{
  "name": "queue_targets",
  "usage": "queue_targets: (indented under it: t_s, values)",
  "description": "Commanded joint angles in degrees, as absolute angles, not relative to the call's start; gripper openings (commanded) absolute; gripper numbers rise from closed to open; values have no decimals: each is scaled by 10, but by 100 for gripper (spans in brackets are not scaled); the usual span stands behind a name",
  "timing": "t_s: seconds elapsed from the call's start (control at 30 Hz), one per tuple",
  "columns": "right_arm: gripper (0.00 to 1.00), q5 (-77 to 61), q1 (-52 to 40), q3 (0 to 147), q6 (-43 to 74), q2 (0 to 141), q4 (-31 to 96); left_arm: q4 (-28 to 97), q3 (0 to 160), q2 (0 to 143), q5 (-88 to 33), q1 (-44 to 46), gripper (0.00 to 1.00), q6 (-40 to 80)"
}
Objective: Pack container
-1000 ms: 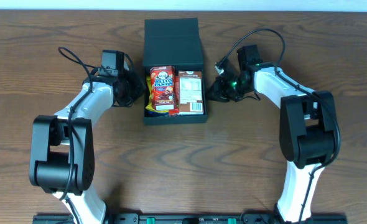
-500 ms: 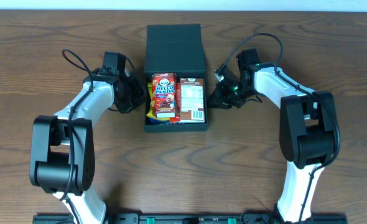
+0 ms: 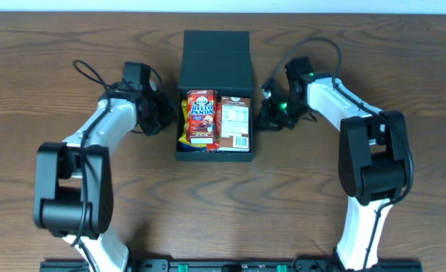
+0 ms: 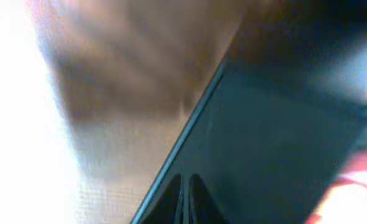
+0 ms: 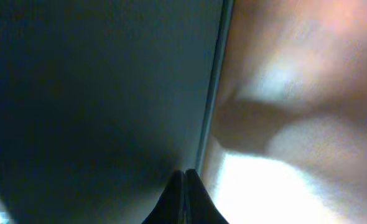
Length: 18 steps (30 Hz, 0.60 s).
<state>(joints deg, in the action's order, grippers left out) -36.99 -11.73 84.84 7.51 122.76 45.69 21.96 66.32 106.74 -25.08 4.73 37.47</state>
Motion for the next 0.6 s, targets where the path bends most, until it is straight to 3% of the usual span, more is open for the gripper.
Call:
queue_targets:
  t_s: [0.0, 0.23, 0.33, 0.57]
  values:
    - [2, -275, -103, 920, 67, 1185, 428, 157, 688, 1027, -236, 2, 6, 357]
    - [1, -276, -63, 952, 164, 1209, 232, -47, 688, 1060, -189, -10, 6, 362]
    - [2, -329, -48, 953, 202, 1249, 185, -112, 690, 1115, -250, -10, 6, 401]
    - [2, -390, -41, 956, 237, 1315, 174, -120, 750, 1220, -307, -8, 6, 444]
